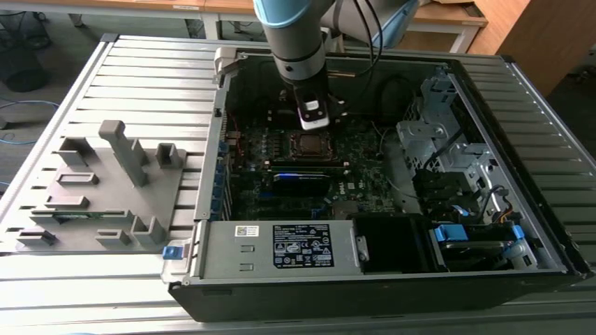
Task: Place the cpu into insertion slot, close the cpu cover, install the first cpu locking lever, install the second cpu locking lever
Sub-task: 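Install the first cpu locking lever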
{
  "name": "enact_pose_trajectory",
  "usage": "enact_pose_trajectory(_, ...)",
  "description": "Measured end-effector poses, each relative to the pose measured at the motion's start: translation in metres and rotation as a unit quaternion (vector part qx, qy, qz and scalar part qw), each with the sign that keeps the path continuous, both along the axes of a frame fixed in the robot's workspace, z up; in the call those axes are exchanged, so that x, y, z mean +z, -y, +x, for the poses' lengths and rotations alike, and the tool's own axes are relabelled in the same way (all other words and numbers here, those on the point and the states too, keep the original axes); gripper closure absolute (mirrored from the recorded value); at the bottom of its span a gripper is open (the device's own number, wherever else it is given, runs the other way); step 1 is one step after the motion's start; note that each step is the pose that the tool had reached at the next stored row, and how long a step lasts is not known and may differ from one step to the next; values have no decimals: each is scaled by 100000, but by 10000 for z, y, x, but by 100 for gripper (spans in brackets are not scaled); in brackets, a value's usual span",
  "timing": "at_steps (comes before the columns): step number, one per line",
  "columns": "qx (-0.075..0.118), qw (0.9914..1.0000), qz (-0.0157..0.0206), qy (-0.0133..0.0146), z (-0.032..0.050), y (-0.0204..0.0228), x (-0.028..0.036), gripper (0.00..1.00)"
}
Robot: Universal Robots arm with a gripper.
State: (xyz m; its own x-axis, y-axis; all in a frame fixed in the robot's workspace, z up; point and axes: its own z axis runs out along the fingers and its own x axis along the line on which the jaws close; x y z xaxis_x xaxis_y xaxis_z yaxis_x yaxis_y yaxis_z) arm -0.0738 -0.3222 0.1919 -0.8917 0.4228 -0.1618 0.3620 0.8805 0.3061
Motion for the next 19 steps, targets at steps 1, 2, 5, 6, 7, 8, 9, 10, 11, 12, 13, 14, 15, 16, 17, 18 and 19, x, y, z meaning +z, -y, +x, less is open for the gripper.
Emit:
enact_pose_trajectory(1, 337, 99999, 4, 10, 0, 3, -1, 89)
enact_pose_trajectory(2, 659, 99998, -5, 15, 0, 6, -2, 89)
enact_pose_trajectory(5, 1530, 99988, -23, 31, 0, 16, -3, 89)
enact_pose_trajectory(6, 1640, 99987, -28, 42, 0, 17, -3, 89)
enact_pose_trajectory(7, 1716, 99985, -26, 46, 0, 21, -3, 89)
enact_pose_trajectory(8, 1772, 99984, -24, 46, 0, 26, -3, 89)
enact_pose_trajectory(9, 1830, 99983, -24, 47, 0, 33, -4, 89)
enact_pose_trajectory(10, 1876, 99982, -38, 46, 0, 44, -4, 89)
enact_pose_trajectory(11, 1914, 99982, -56, 42, 0, 54, -4, 89)
enact_pose_trajectory(12, 1956, 99981, -75, 43, 0, 65, -3, 89)
enact_pose_trajectory(13, 2006, 99980, -77, 42, 0, 74, -3, 89)
enact_pose_trajectory(14, 2061, 99979, -82, 45, 0, 83, -4, 89)
enact_pose_trajectory(15, 2120, 99977, -90, 47, 0, 90, -4, 89)
enact_pose_trajectory(16, 2170, 99976, -99, 47, 0, 95, -4, 89)
enact_pose_trajectory(17, 2189, 99976, -106, 45, 0, 96, -4, 89)
enact_pose_trajectory(18, 2193, 99976, -107, 47, 0, 96, -4, 89)
enact_pose_trajectory(19, 2198, 99976, -107, 44, 0, 96, -4, 89)
